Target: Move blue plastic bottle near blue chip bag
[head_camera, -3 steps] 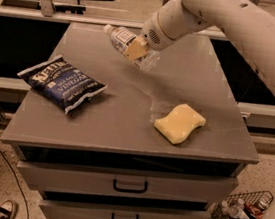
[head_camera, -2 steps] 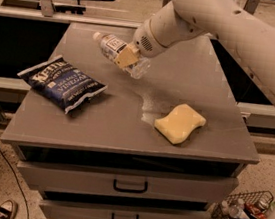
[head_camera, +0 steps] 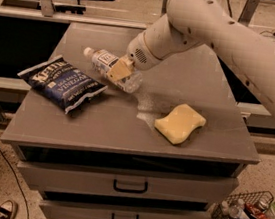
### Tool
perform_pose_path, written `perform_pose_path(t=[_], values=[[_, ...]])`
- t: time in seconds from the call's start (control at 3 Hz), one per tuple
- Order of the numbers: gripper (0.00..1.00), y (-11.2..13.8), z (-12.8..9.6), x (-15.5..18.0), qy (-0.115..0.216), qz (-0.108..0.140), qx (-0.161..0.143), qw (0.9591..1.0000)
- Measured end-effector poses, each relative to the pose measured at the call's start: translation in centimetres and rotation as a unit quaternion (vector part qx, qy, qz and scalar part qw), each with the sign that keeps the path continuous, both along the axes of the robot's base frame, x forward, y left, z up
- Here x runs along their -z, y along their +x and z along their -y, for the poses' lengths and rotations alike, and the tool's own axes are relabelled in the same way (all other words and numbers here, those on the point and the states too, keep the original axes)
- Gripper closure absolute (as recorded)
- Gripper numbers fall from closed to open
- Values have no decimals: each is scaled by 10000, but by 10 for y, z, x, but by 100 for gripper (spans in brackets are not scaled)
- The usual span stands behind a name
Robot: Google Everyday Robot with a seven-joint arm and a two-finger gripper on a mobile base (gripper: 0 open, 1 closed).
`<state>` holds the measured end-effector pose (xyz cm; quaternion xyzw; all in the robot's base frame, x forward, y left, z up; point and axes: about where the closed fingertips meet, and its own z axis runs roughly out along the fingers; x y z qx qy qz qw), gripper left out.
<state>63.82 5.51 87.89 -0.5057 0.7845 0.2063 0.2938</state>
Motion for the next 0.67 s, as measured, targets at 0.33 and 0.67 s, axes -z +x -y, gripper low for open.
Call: perform_pose_path(t=[0.33,0.67], values=[[60,-13,-1,5,26,-181,-112,9998],[38,-23,-2,8,67,-313,-179,9993]])
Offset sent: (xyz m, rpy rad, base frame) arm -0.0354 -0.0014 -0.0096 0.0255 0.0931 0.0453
